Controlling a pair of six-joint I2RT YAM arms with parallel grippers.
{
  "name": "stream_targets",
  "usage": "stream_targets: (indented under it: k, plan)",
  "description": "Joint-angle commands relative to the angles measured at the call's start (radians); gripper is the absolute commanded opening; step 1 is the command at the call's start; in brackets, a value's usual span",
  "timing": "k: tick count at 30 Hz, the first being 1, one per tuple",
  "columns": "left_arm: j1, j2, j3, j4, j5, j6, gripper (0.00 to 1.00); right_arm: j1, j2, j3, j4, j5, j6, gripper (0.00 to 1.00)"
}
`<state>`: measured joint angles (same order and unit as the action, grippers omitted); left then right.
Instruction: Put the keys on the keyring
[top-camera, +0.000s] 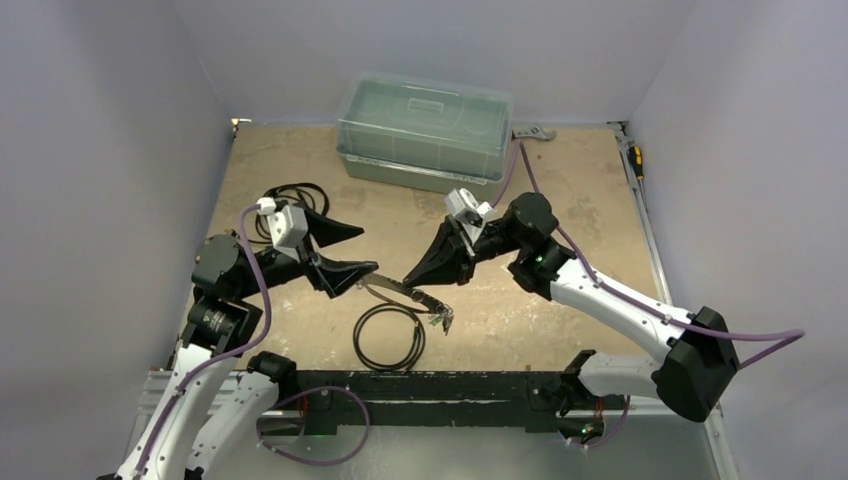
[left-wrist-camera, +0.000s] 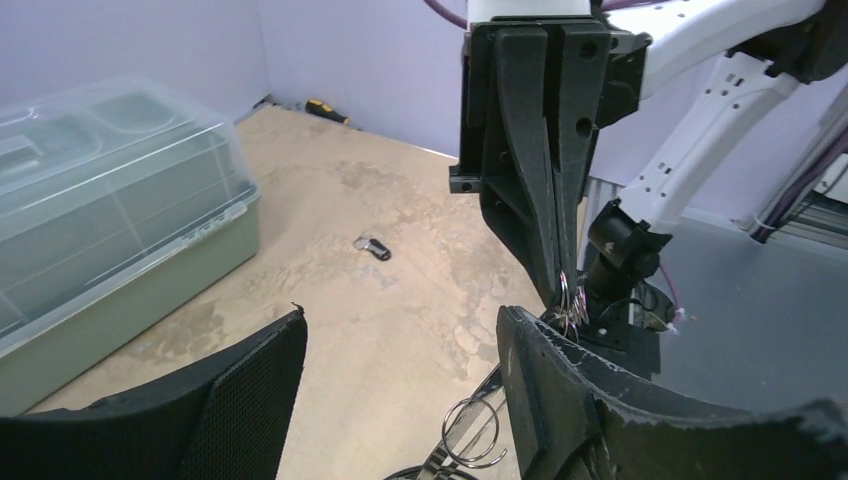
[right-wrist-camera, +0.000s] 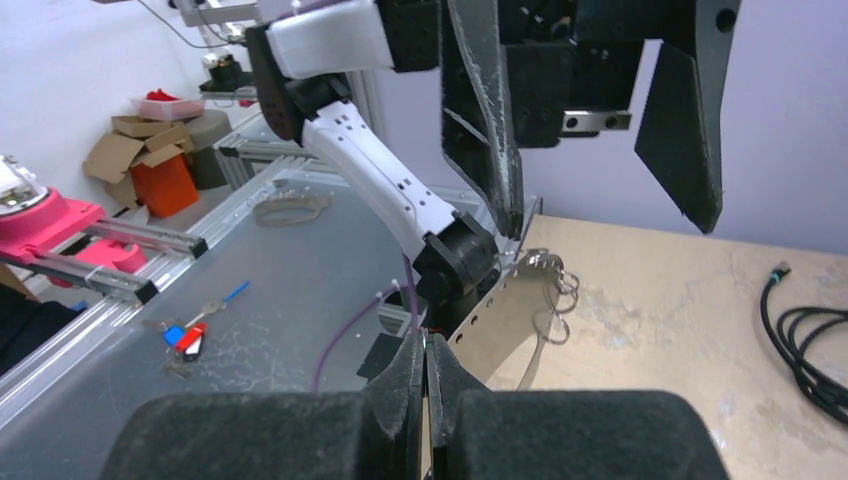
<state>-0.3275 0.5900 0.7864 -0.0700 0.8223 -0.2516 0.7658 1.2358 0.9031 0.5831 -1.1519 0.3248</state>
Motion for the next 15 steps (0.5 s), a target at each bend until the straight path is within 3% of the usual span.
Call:
stream_targets:
  k: [1,6,10,15]
  plan:
    - [0.002,0.005,-0.023,0.151,0.121,-0.060,0.68,0.001,-0.035,-0.001,0.136,-0.045,0.081,0.00]
    - [-0.001,0.043,-0.033,0.247,0.214,-0.136,0.68,0.001,-0.028,0.007,0.224,-0.025,0.187,0.00]
    - [-0.026,0.065,-0.027,0.260,0.212,-0.143,0.75,0.001,-0.028,0.020,0.258,0.009,0.249,0.00]
    - [-0.069,0.072,-0.020,0.283,0.136,-0.161,0.78,0.001,-0.030,0.068,0.155,0.169,0.278,0.00]
